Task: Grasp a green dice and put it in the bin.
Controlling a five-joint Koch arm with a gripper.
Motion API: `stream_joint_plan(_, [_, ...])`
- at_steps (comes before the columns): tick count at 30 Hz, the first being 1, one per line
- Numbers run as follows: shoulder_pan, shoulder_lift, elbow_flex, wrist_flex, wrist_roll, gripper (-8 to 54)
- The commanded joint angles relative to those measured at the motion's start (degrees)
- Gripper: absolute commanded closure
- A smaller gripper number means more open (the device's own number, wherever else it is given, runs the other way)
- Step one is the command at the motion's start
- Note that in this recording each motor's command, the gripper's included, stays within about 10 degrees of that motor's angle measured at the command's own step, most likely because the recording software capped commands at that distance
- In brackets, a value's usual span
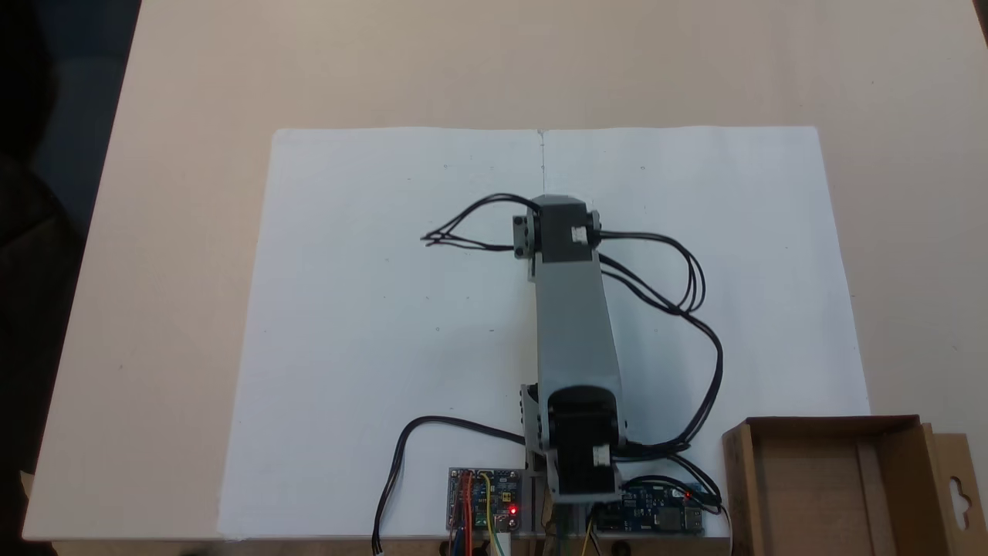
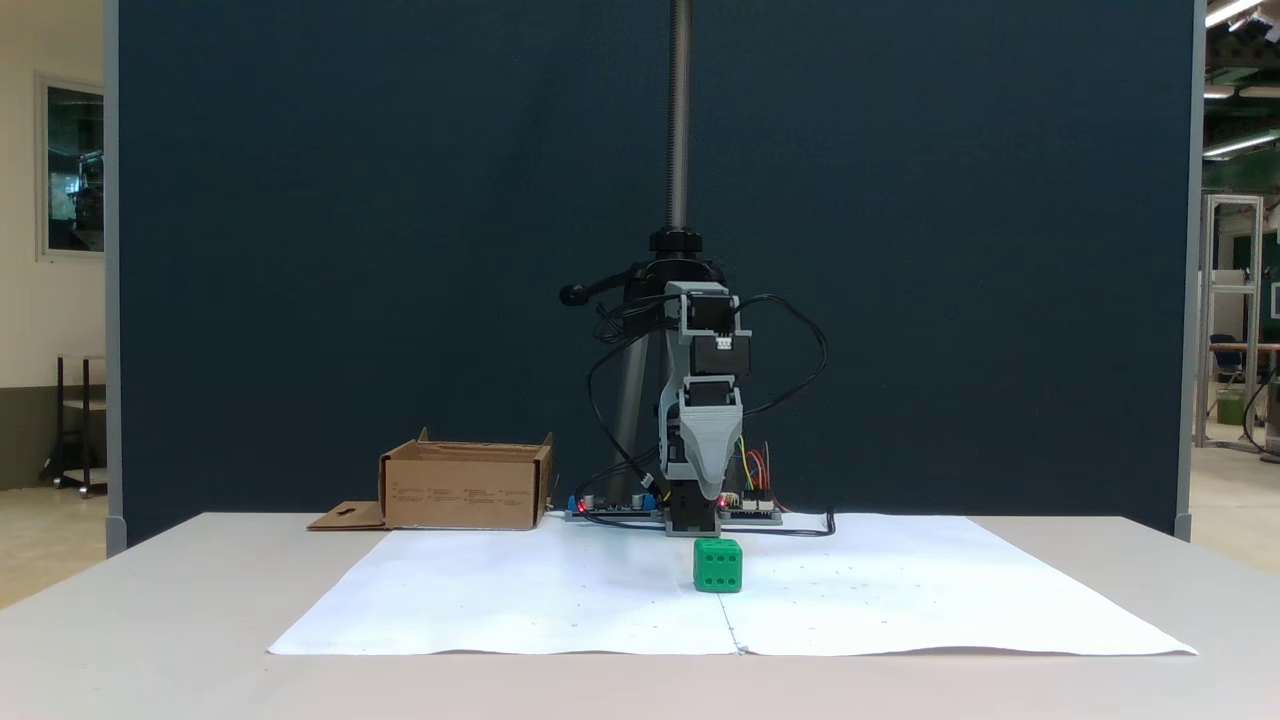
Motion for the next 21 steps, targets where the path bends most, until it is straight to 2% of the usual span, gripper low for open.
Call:
stream_joint_plan(1, [-1.05, -1.41, -3.52, 1.23, 4.48, 5.3])
stream_joint_plan(21, [-1.67, -17.31, -10.63, 0.97, 5.27, 5.3])
